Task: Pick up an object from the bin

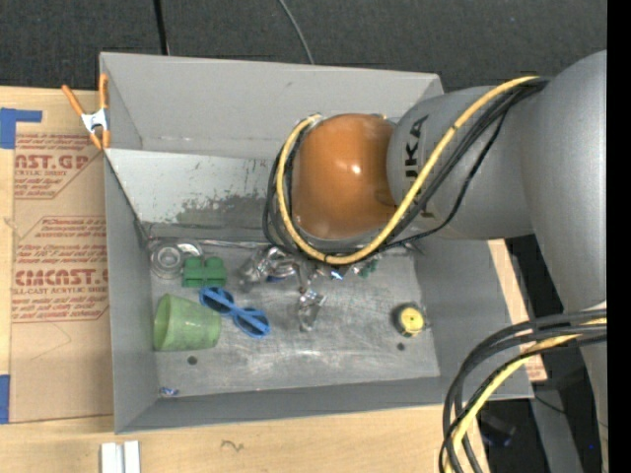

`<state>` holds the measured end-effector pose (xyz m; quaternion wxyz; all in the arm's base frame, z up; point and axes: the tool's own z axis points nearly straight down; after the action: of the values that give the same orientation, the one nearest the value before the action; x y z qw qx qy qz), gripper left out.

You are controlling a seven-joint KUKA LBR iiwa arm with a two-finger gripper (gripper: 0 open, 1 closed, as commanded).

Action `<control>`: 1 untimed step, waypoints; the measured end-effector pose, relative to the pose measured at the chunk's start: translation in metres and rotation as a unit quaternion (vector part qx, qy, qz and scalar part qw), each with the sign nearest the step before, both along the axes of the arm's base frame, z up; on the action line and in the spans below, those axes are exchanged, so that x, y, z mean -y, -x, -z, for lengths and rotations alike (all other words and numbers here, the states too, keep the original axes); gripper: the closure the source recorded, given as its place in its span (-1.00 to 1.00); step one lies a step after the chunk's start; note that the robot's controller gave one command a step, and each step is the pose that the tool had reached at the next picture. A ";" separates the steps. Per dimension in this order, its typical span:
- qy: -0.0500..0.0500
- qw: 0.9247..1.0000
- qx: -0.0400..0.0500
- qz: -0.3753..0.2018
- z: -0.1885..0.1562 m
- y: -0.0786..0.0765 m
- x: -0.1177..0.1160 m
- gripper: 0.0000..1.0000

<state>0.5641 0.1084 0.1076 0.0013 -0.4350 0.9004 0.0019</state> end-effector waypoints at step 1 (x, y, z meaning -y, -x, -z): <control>0.000 0.998 0.001 -0.070 -0.001 -0.005 -0.058 -1.00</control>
Offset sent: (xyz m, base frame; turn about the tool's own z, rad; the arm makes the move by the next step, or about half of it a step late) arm 0.0053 0.0551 0.0008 -0.1379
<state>0.5693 0.1669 0.1083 0.0021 -0.4967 0.8679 0.0014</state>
